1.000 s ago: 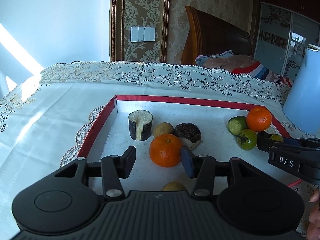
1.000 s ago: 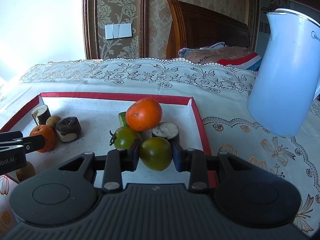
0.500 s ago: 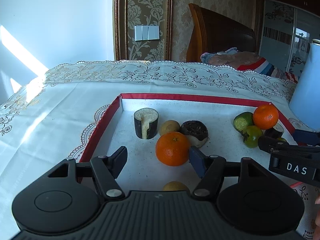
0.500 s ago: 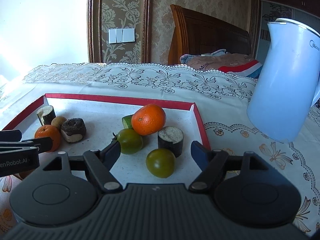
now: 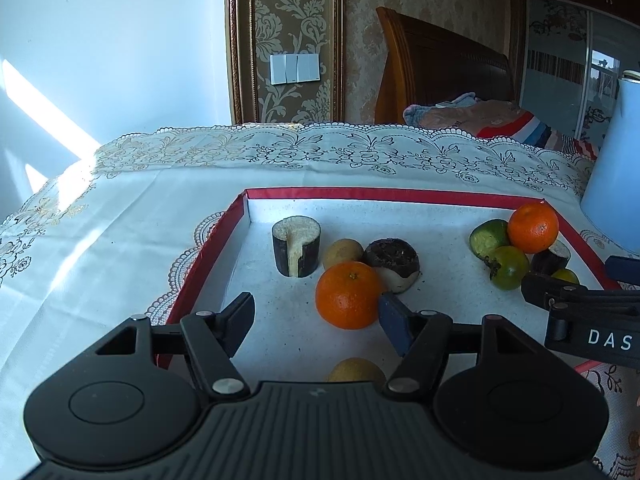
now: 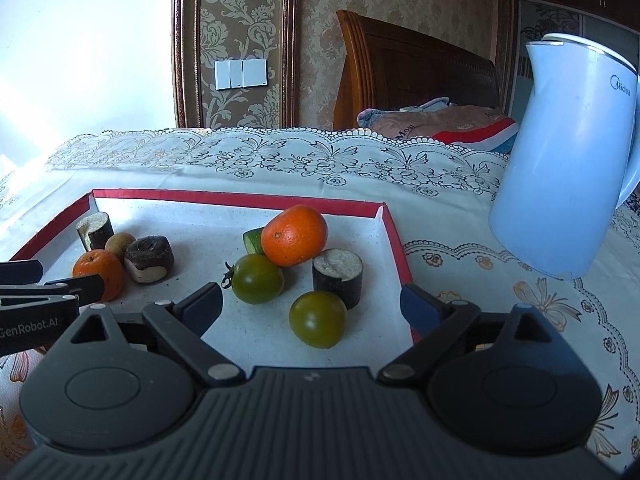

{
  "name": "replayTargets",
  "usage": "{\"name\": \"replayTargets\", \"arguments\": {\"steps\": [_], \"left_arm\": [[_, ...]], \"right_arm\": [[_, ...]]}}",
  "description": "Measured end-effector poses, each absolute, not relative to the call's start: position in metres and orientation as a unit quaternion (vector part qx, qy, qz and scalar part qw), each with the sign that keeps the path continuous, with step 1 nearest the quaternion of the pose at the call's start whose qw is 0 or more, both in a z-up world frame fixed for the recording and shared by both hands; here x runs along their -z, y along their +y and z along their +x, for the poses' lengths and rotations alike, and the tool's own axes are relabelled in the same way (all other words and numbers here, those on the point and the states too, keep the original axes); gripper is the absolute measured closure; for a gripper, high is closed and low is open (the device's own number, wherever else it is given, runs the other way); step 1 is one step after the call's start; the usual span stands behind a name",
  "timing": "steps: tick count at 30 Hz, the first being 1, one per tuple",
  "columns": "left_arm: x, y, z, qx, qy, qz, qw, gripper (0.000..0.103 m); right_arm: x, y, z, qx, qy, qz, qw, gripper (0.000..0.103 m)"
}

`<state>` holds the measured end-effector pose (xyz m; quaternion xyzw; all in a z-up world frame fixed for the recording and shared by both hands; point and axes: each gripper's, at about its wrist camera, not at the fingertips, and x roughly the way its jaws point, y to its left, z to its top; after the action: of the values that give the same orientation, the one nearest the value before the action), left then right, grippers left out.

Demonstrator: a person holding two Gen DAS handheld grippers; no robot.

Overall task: Organize fruits
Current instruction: 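Withdraw both open grippers from the tray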

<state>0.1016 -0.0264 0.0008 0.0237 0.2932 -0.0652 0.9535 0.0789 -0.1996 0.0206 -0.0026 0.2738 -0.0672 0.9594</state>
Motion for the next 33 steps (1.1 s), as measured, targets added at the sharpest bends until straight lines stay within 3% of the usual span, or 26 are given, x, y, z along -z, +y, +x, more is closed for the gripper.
{"name": "replayTargets", "arguments": {"steps": [5,31,33], "left_arm": [[-0.001,-0.025,0.101,0.065,0.295,0.022,0.953,0.035],[-0.006,-0.016,0.072,0.06,0.304,0.015,0.951,0.034],[-0.006,-0.015,0.067,0.061,0.3,0.017,0.952,0.03]], "right_arm": [[-0.02,-0.201,0.079,0.072,0.275,0.001,0.959,0.002],[-0.024,-0.196,0.051,0.056,0.271,0.001,0.961,0.0],[-0.025,-0.196,0.046,0.053,0.269,0.004,0.962,0.0]]}}
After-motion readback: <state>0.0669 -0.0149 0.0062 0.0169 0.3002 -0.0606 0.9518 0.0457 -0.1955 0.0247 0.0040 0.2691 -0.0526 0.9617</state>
